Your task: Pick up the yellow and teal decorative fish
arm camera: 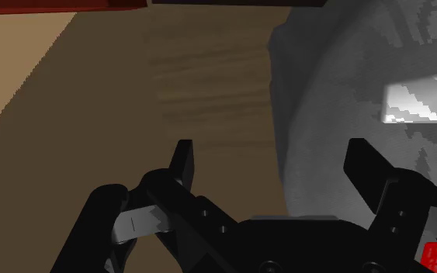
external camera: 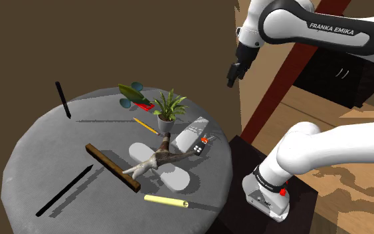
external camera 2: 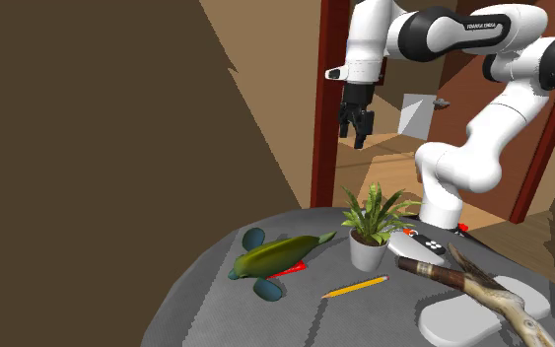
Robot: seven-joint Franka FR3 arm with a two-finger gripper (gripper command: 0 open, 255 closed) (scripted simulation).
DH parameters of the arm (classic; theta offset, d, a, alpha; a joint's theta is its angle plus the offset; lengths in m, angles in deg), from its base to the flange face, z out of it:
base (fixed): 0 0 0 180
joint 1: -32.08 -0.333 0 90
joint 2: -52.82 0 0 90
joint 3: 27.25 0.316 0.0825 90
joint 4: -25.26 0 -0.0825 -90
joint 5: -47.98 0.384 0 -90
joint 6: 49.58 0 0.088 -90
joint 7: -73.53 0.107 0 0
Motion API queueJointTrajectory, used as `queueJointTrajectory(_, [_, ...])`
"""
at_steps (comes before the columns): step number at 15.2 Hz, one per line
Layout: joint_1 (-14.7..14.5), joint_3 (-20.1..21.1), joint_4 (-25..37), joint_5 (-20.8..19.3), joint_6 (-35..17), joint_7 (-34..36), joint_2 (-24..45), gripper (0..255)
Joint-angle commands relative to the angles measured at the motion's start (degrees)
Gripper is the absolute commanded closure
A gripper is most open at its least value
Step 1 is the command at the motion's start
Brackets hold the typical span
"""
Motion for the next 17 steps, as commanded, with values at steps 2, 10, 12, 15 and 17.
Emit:
queueJointTrajectory(2, [-0.5,0.0,1.1,0.7,-0.9,-0.3,2.2,0])
queueJointTrajectory(10, [-4.5,0.0,11.8,6.4,-6.1,-3.9,19.3,0])
queueJointTrajectory(12, [-5.4,0.1,15.0,7.9,-6.7,-5.0,23.4,0])
queueJointTrajectory(15, [-6.6,0.4,20.3,10.2,-7.1,-6.6,29.6,0])
queueJointTrajectory(17, [-7.3,0.7,24.1,11.7,-7.1,-7.7,33.7,0])
